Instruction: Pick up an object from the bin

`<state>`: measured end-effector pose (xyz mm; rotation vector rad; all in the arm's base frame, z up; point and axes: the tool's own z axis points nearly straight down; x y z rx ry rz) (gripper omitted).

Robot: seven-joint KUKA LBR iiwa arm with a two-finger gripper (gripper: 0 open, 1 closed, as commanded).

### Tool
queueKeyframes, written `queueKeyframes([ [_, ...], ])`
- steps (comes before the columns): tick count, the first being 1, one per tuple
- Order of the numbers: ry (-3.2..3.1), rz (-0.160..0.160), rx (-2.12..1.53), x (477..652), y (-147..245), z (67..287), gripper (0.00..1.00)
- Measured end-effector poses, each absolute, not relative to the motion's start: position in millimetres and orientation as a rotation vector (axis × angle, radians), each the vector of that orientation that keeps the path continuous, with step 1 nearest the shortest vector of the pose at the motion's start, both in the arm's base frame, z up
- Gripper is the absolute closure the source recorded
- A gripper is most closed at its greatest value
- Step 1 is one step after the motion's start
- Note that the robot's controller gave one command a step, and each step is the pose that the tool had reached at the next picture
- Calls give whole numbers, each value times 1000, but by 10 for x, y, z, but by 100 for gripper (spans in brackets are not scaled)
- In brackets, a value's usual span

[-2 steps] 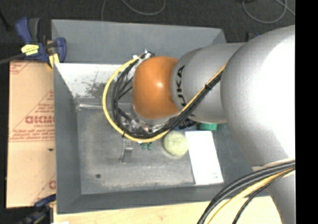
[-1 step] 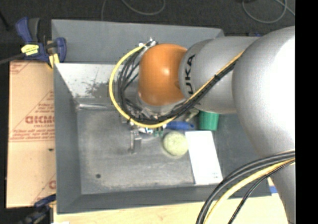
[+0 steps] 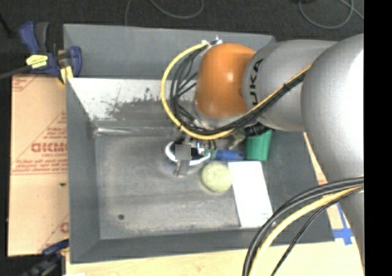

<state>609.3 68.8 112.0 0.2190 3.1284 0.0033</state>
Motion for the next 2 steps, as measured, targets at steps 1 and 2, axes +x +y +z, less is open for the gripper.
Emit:
queueKeyframes([
  [1, 3130, -1, -235, 6179, 549, 855, 0],
  [2, 3109, 7, 344, 6500, 384, 743, 100],
])
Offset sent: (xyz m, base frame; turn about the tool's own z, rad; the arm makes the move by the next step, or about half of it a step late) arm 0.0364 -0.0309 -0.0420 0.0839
